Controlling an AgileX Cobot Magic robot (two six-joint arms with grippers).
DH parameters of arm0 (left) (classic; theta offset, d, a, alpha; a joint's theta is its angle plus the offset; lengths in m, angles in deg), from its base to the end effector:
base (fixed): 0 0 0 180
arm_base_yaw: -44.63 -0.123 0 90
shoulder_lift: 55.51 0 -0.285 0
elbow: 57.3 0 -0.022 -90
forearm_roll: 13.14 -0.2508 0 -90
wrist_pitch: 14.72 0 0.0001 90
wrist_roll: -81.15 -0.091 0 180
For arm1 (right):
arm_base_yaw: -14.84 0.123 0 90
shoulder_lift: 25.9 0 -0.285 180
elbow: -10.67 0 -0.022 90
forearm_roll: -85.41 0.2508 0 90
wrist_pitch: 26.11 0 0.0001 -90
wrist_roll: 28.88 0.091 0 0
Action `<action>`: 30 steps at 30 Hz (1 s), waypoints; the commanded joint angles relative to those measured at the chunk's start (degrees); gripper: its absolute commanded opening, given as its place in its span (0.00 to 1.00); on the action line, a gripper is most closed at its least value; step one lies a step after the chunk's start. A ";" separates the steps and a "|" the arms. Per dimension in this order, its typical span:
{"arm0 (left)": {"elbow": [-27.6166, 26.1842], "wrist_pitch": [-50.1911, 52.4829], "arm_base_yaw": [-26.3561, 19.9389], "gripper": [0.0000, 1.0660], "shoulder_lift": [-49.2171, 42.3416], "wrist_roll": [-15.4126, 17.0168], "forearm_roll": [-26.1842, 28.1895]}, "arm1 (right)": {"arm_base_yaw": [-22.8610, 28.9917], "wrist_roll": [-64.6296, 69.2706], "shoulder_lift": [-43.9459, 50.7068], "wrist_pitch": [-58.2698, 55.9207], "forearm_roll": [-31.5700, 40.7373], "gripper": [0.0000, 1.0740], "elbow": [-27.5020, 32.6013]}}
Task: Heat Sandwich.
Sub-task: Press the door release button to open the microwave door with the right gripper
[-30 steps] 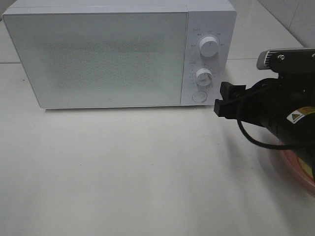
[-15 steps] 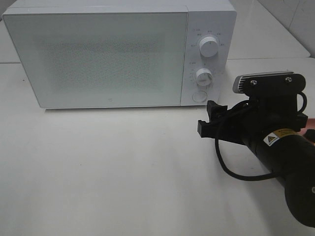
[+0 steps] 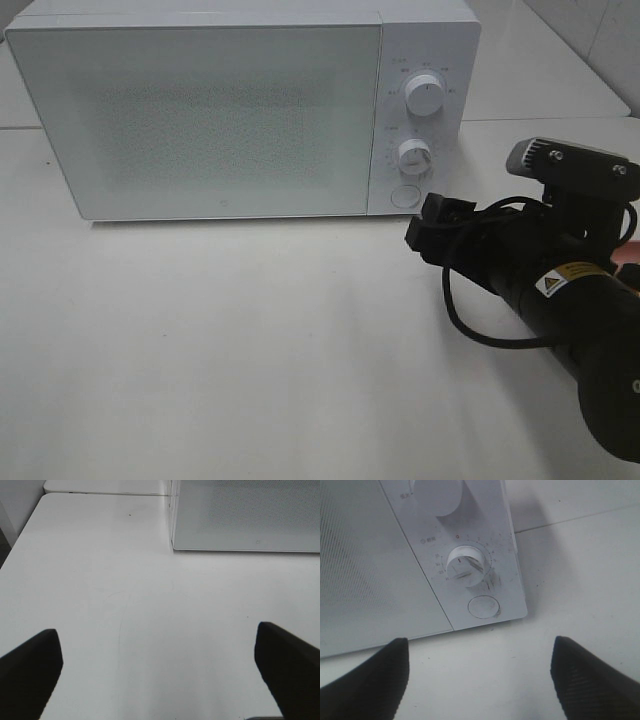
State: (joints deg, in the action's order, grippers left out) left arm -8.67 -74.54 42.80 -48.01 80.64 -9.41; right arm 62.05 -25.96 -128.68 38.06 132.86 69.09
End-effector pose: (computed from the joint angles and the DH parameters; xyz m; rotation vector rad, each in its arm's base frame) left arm -0.0047 -0.0053 0.2785 -0.0208 2.0223 -0.0518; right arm 0.2004 0.1277 0.1508 0.1966 1.7860 0.2681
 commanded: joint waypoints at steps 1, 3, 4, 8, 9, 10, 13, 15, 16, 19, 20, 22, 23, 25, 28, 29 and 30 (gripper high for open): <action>0.23 0.57 -0.17 0.93 -1.43 0.00 0.17 | 0.23 10.08 0.29 0.69 0.00 0.70 -0.17; 0.23 0.57 -0.17 0.93 -1.43 0.00 0.17 | 0.23 16.96 0.29 0.69 0.00 0.70 -0.17; 0.23 0.57 -0.17 0.93 -1.43 0.00 0.17 | 0.23 20.97 0.29 0.69 0.00 0.70 -0.17; 0.23 0.57 -0.17 0.93 -1.43 0.00 0.17 | 0.23 35.64 0.23 0.23 -0.17 0.67 -0.17; 0.23 0.57 -0.17 0.93 -1.43 0.00 0.17 | 0.23 39.53 0.23 0.11 -0.17 0.66 -0.17; 0.23 0.57 -0.17 0.93 -1.43 0.00 0.17 | 0.23 46.98 0.23 0.11 -0.17 0.63 -0.17; 0.23 0.57 -0.17 0.93 -1.43 0.00 0.17 | 0.23 53.17 0.23 0.11 -0.17 0.59 -0.17; 0.23 0.57 -0.17 0.93 -1.43 0.00 0.17 | 0.23 59.59 0.23 0.11 -0.17 0.53 -0.17; 0.23 0.57 -0.17 0.93 -1.43 0.00 0.17 | 0.23 61.82 0.23 0.11 -0.17 0.50 -0.17; 0.23 0.57 -0.17 0.93 -1.43 0.00 0.17 | 0.23 69.33 0.23 0.06 -0.17 0.34 -0.17; 0.23 0.57 -0.17 0.93 -1.43 0.00 0.17 | 0.23 70.19 0.23 0.06 -0.17 0.30 -0.17; 0.23 0.57 -0.17 0.93 -1.43 0.00 0.17 | 0.23 70.70 0.23 0.06 -0.17 0.26 -0.17; 0.23 0.57 -0.17 0.93 -1.43 0.00 0.17 | 0.23 70.70 0.23 0.06 -0.17 0.22 -0.17; 0.23 0.57 -0.17 0.93 -1.43 0.00 0.17 | 0.23 70.70 0.23 0.06 -0.17 0.11 -0.17; 0.23 0.57 -0.17 0.93 -1.43 0.00 0.17 | 0.23 70.87 0.23 0.06 -0.17 0.04 -0.17; 0.23 0.57 -0.17 0.93 -1.43 0.00 0.17 | 0.23 70.87 0.23 0.06 -0.11 0.00 -0.17; 0.23 0.57 -0.17 0.93 -1.43 0.00 0.17 | 0.23 70.87 0.23 0.06 -0.11 0.00 -0.17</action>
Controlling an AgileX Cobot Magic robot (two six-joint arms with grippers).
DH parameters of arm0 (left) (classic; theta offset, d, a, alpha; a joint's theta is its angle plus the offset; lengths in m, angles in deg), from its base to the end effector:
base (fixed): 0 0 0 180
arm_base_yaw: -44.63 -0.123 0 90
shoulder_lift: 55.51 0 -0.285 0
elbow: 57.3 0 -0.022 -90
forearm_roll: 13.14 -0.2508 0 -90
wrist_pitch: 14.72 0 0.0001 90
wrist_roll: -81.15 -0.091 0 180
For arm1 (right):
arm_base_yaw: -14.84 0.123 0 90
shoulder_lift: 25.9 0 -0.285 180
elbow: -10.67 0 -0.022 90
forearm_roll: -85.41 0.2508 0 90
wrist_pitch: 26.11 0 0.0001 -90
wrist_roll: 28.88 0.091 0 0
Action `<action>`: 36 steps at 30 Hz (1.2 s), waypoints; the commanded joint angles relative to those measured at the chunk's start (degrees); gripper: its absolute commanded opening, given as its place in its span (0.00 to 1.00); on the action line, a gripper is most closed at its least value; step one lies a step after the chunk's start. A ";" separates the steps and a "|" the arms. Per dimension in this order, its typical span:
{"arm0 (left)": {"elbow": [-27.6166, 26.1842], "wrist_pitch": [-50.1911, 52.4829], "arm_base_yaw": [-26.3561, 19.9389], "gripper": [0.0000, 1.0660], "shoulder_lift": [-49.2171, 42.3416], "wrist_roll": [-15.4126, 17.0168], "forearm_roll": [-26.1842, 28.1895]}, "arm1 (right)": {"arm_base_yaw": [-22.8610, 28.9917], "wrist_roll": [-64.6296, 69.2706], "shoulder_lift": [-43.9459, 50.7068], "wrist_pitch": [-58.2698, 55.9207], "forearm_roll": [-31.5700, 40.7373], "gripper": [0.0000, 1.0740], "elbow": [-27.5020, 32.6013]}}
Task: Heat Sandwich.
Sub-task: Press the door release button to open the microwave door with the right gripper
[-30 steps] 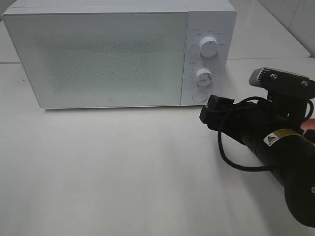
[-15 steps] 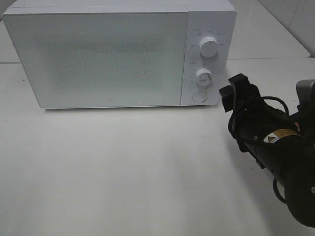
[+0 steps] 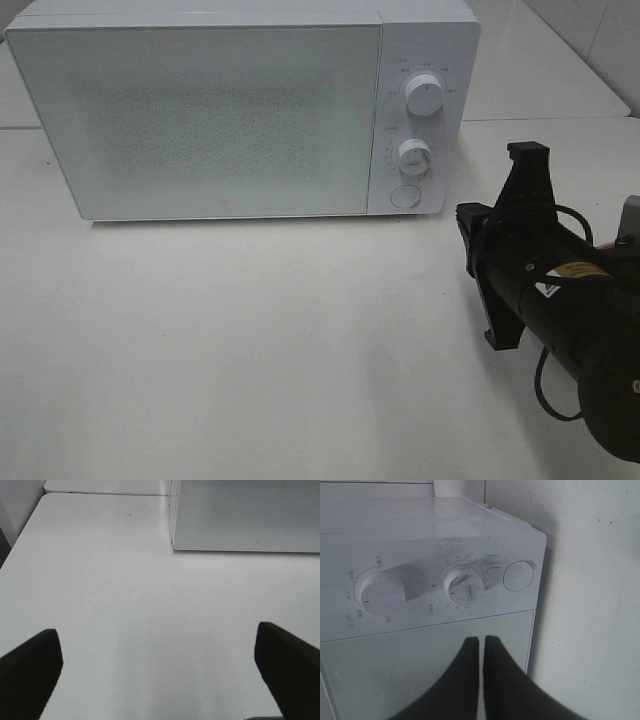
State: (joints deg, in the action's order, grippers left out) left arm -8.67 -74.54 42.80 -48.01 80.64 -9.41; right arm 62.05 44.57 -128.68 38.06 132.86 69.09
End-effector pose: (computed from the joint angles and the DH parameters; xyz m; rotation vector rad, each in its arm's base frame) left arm -0.0047 -0.0053 0.2785 -0.0208 2.0223 -0.0518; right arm 0.2004 0.1277 0.1508 1.2875 1.4529 1.1205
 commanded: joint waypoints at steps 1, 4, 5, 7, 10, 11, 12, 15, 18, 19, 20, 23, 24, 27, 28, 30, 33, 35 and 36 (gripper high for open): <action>0.23 0.57 -0.17 0.93 -1.43 0.00 0.17 | 0.23 0.34 0.23 0.06 -0.11 0.00 -0.17; 0.23 0.57 -0.17 0.93 -1.43 0.00 0.17 | 0.23 0.34 0.23 -0.34 -0.11 0.00 -0.17; 0.23 0.57 -0.17 0.93 -1.43 0.00 0.17 | 0.23 0.34 0.23 -0.34 -0.11 0.00 -0.17; 0.23 0.57 -0.17 0.93 -1.43 0.00 0.17 | 0.23 0.34 0.23 -0.40 -0.11 0.00 -0.17; 0.23 0.57 -0.17 0.93 -1.43 0.00 0.17 | 0.00 0.34 0.23 -0.86 -0.11 0.00 -0.17; 0.23 0.57 -0.17 0.93 -1.43 0.00 0.17 | 0.00 0.34 0.23 -0.86 -0.11 0.00 -0.17; 0.23 0.57 -0.17 0.93 -1.43 0.00 0.17 | 0.00 0.34 0.23 -1.43 -0.11 0.00 -0.17; 0.23 0.57 -0.17 0.93 -1.43 0.00 0.17 | 0.00 0.34 -0.11 -3.61 0.00 0.00 -0.40; 0.23 0.57 -0.17 0.93 -1.43 0.00 0.17 | 0.00 0.97 -2.01 -3.50 -0.06 0.00 -1.20; 0.23 0.57 -0.17 0.93 -1.43 0.00 0.17 | 0.00 1.20 -2.92 -3.61 -0.11 0.00 -1.49; 0.23 0.57 -0.17 0.93 -1.43 0.00 0.17 | 0.00 1.55 -3.61 -3.61 -0.11 0.00 -1.78; 0.23 0.57 -0.17 0.93 -1.43 0.00 0.17 | 0.00 2.75 -5.90 -3.78 -0.46 0.00 -2.64; 0.23 0.57 -0.17 0.93 -1.43 0.00 0.17 | 0.00 3.38 -6.65 -3.67 -0.63 0.00 -2.81; 0.23 0.57 -0.17 0.93 -1.43 0.00 0.17 | 0.00 4.01 -8.08 -3.72 -1.09 0.00 -3.38; 0.23 0.57 -0.17 0.93 -1.43 0.00 0.17 | 0.00 4.30 -9.17 -3.72 -1.55 0.00 -4.07; 0.23 0.57 -0.17 0.93 -1.43 0.00 0.17 | -0.06 4.47 -10.20 -3.78 -1.83 0.00 -4.87; 0.23 0.57 -0.17 0.93 -1.43 0.00 0.17 | -2.01 4.58 -11.57 -4.76 -4.58 0.00 -6.19; 0.23 0.57 -0.17 0.93 -1.43 0.00 0.17 | -3.84 5.44 -12.49 -5.61 -6.99 0.00 -7.28; 0.23 0.57 -0.17 0.93 -1.43 0.00 0.17 | -3.84 5.44 -12.49 -5.61 -6.99 0.00 -7.28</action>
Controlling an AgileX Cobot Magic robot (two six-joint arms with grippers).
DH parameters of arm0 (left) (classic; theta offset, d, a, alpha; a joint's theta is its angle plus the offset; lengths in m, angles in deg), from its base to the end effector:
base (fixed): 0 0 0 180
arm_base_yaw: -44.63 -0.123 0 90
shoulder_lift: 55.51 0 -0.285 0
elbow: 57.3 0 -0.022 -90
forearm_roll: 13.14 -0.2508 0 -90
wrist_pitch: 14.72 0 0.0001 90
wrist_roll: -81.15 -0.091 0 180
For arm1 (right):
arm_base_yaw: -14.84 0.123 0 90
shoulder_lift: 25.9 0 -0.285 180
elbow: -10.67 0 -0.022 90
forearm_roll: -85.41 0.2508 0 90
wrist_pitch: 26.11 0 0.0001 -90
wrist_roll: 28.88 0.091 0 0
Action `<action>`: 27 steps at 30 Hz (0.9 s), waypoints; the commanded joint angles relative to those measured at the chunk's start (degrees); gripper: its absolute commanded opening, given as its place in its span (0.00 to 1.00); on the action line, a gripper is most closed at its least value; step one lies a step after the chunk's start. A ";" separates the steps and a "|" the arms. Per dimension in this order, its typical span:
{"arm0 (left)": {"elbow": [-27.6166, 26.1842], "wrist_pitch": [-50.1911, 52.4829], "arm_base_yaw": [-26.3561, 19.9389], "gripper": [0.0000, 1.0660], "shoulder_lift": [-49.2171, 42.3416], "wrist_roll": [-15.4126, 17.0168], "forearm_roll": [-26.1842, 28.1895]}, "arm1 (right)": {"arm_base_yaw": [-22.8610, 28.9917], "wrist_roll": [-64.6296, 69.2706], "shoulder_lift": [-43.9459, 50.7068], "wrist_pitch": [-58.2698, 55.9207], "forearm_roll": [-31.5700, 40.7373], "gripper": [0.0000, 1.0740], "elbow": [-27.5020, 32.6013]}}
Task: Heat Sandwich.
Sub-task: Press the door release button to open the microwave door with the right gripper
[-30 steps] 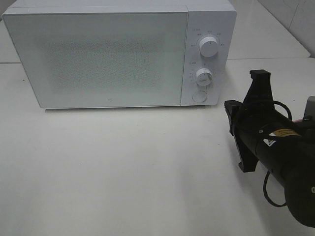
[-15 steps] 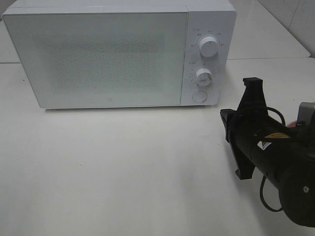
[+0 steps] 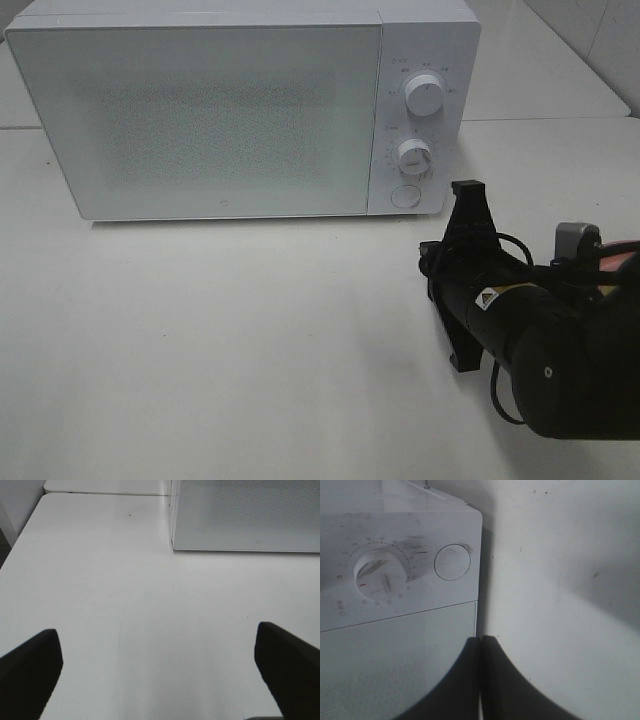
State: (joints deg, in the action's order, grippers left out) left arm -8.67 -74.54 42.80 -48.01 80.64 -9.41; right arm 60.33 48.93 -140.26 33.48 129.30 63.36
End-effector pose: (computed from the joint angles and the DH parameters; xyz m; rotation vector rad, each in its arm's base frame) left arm -0.0047 -0.0053 0.2785 -0.0208 2.0223 -0.0518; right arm 0.2215 0.1477 0.1108 1.3663 1.5822 1.0484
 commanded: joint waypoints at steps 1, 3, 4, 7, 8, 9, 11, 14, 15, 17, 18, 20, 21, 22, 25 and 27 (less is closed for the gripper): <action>0.23 0.57 -0.17 0.93 -1.43 0.00 0.17 | -4.18 1.49 -1.66 -2.23 -5.79 0.00 -2.75; 0.23 0.57 -0.17 0.93 -1.43 0.00 0.17 | -6.02 1.49 -2.12 -3.84 -7.51 0.00 -3.90; 0.23 0.57 -0.17 0.93 -1.43 0.00 0.17 | -6.76 1.49 -2.23 -4.81 -8.08 0.00 -4.47; 0.23 0.57 -0.17 0.93 -1.43 0.00 0.17 | -9.17 0.92 -2.23 -7.28 -9.57 0.00 -6.36; 0.23 0.57 -0.17 0.93 -1.43 0.00 0.17 | -10.03 0.63 -2.23 -7.85 -10.08 0.00 -7.05; 0.23 0.57 -0.17 0.93 -1.43 0.00 0.17 | -10.03 0.63 -2.23 -7.85 -10.08 0.00 -7.05; 0.23 0.57 -0.17 0.93 -1.43 0.00 0.17 | -12.32 -0.23 -2.52 -9.34 -11.52 0.00 -8.94; 0.23 0.57 -0.17 0.93 -1.43 0.00 0.17 | -13.81 -0.23 -3.15 -10.54 -12.61 0.00 -10.37; 0.23 0.57 -0.17 0.93 -1.43 0.00 0.17 | -14.84 -0.17 -4.01 -11.63 -13.98 0.00 -11.86; 0.23 0.57 -0.17 0.93 -1.43 0.00 0.17 | -15.58 -0.17 -4.98 -12.20 -14.90 0.00 -13.41; 0.23 0.57 -0.17 0.93 -1.43 0.00 0.17 | -16.33 -0.17 -6.07 -12.43 -15.18 0.00 -14.84; 0.23 0.57 -0.17 0.93 -1.43 0.00 0.17 | -16.62 -0.17 -6.65 -12.49 -15.18 0.00 -15.53; 0.23 0.57 -0.17 0.93 -1.43 0.00 0.17 | -16.96 -0.17 -7.05 -12.55 -15.18 0.00 -16.04; 0.23 0.57 -0.17 0.93 -1.43 0.00 0.17 | -17.13 -0.17 -7.62 -12.78 -15.18 0.00 -16.62; 0.23 0.57 -0.17 0.93 -1.43 0.00 0.17 | -17.70 -0.23 -8.65 -14.27 -15.18 0.00 -18.45; 0.23 0.57 -0.17 0.93 -1.43 -0.06 0.17 | -18.16 -0.46 -9.34 -14.78 -15.24 0.00 -19.54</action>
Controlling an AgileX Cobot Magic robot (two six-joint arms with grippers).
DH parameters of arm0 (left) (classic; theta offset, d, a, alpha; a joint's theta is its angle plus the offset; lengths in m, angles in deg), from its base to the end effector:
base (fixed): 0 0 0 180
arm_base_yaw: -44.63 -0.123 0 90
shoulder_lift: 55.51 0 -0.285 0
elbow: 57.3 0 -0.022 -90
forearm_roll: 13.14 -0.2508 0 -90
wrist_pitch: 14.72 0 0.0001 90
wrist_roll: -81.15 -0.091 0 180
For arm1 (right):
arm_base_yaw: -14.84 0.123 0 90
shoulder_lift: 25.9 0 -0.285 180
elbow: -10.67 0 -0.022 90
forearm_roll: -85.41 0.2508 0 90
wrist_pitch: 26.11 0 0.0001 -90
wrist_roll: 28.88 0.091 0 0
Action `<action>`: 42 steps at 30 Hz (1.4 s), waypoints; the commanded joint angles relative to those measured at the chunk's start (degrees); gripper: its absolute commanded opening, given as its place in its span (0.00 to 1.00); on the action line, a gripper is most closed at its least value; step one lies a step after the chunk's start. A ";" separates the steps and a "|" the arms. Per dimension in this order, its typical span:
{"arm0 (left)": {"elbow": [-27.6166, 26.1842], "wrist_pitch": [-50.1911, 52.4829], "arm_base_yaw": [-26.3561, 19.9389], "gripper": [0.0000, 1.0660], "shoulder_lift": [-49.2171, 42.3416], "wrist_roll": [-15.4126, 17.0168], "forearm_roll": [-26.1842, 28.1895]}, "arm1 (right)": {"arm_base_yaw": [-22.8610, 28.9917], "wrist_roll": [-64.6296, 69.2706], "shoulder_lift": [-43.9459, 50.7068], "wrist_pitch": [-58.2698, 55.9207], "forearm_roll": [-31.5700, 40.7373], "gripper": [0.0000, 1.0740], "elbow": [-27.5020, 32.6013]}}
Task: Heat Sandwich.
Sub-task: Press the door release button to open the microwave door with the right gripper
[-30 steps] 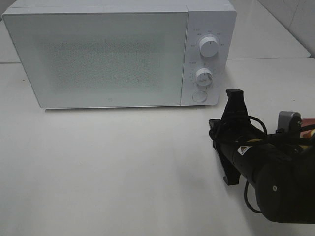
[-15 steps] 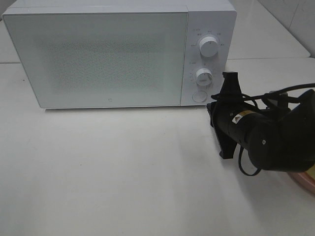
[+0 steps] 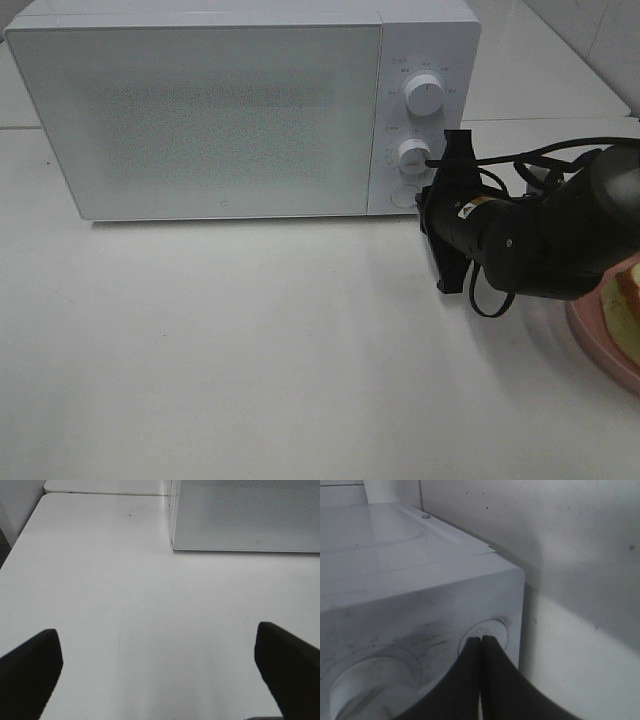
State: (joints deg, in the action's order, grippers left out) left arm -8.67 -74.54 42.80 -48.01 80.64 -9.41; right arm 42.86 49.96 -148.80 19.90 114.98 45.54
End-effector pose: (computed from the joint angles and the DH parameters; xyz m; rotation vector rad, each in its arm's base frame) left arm -0.0047 -0.0053 0.2785 -0.0208 2.0223 -0.0518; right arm 0.3212 0.1344 0.1014 1.4632 1.5836 1.0395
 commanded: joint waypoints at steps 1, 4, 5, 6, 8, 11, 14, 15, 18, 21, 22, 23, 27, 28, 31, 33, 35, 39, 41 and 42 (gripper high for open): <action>0.23 0.57 -0.17 0.93 -1.43 -0.06 0.17 | -0.69 -1.49 -1.66 -2.12 -1.66 0.00 -3.09; 0.23 0.57 -0.17 0.93 -1.43 -0.06 0.17 | -0.80 -1.49 -2.75 -2.06 -1.78 0.00 -4.35; 0.23 0.57 -0.17 0.93 -1.43 -0.06 0.17 | -0.80 -1.43 -3.78 -1.89 -1.66 0.00 -5.56; 0.23 0.57 -0.17 0.93 -1.43 -0.06 0.17 | -0.80 -1.43 -4.18 -1.89 -1.66 0.00 -6.13; 0.23 0.57 -0.17 0.93 -1.43 -0.06 0.17 | -0.80 -1.43 -4.47 -1.95 -1.60 0.00 -6.70; 0.23 0.57 -0.17 0.93 -1.43 -0.06 0.17 | -0.80 -2.06 -5.33 -1.89 -0.06 0.00 -7.73; 0.23 0.57 -0.17 0.93 -1.43 -0.06 0.17 | -1.26 -2.75 -6.36 -1.49 1.32 0.00 -8.65; 0.23 0.57 -0.17 0.93 -1.43 -0.06 0.17 | -1.43 -2.75 -6.59 -1.38 1.15 0.00 -8.71; 0.23 0.57 -0.17 0.93 -1.43 -0.06 0.17 | -1.43 -2.75 -6.59 -0.23 1.15 0.00 -8.77; 0.23 0.57 -0.17 0.93 -1.43 -0.06 0.17 | -1.43 -2.81 -6.36 3.32 0.80 0.00 -8.77; 0.23 0.57 -0.17 0.93 -1.43 -0.06 0.17 | -1.43 -2.81 -6.36 3.32 0.80 0.00 -8.77; 0.23 0.57 -0.17 0.93 -1.43 -0.06 0.17 | -1.43 -2.81 -6.13 3.32 0.80 0.00 -8.77; 0.23 0.57 -0.17 0.93 -1.43 -0.06 0.17 | -1.38 -2.81 -4.87 3.61 0.29 0.00 -8.65; 0.23 0.57 -0.17 0.93 -1.43 -0.06 0.17 | -1.38 -2.86 -4.76 3.95 0.00 0.00 -8.65; 0.23 0.57 -0.17 0.93 -1.43 -0.06 0.17 | -1.38 -2.86 -4.53 6.47 -0.29 0.00 -8.65; 0.23 0.57 -0.17 0.93 -1.43 -0.06 0.17 | -1.38 -2.86 -4.35 6.88 -0.34 0.00 -8.65; 0.23 0.57 -0.17 0.93 -1.43 -0.06 0.17 | -1.38 -2.86 -4.18 9.63 -0.40 0.00 -8.65; 0.23 0.57 -0.17 0.93 -1.43 -0.06 0.17 | -1.38 -2.92 -4.18 11.69 -0.52 0.00 -9.11; 0.23 0.57 -0.17 0.93 -1.43 -0.06 0.17 | -1.38 -2.92 -4.18 11.75 -0.69 0.00 -9.40; 0.23 0.57 -0.17 0.93 -1.43 -0.06 0.17 | -1.38 -2.92 -4.18 11.97 -0.69 0.00 -10.08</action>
State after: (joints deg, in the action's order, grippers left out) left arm -8.67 -74.54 42.80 -48.01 80.64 -9.41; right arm 42.40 48.13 -154.98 21.05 115.27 38.50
